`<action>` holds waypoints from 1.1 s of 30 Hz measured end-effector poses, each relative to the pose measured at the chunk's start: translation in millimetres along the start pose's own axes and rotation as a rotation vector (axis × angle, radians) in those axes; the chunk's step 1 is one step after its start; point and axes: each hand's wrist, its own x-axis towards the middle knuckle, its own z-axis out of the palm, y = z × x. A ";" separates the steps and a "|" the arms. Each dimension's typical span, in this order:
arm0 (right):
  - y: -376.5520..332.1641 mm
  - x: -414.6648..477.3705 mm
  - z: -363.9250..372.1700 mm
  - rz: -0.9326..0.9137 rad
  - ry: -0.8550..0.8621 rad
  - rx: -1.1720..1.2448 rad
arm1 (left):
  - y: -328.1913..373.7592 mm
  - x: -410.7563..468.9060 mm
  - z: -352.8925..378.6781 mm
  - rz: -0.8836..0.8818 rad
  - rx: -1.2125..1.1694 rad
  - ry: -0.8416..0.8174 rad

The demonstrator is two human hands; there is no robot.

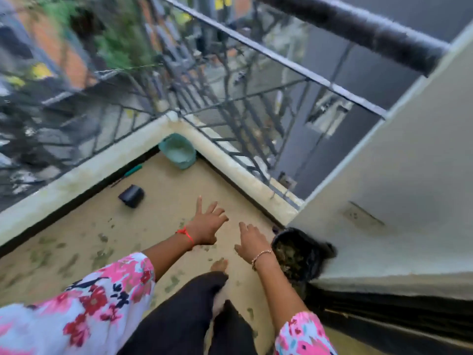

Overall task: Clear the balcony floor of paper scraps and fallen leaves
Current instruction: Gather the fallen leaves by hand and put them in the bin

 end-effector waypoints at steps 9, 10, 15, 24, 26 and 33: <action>-160.3 -45.4 -8.7 -0.471 -0.162 -0.289 | -69.3 -229.5 77.6 -0.610 -0.472 0.024; -181.9 -48.1 -5.7 -0.545 -0.167 -0.343 | -73.5 -252.7 91.9 -0.680 -0.558 0.044; -284.9 -65.8 28.6 -0.846 -0.258 -0.591 | -75.2 -346.0 156.6 -0.936 -0.801 0.148; -470.0 -131.2 164.2 -1.079 -0.415 -0.736 | -79.8 -506.1 290.8 -1.204 -1.011 0.111; -515.1 -149.9 197.7 -1.085 -0.444 -0.717 | -92.8 -549.2 317.8 -1.240 -1.038 0.087; -619.9 -206.3 273.4 -1.225 -0.513 -0.738 | -109.6 -647.7 384.3 -1.394 -1.177 0.147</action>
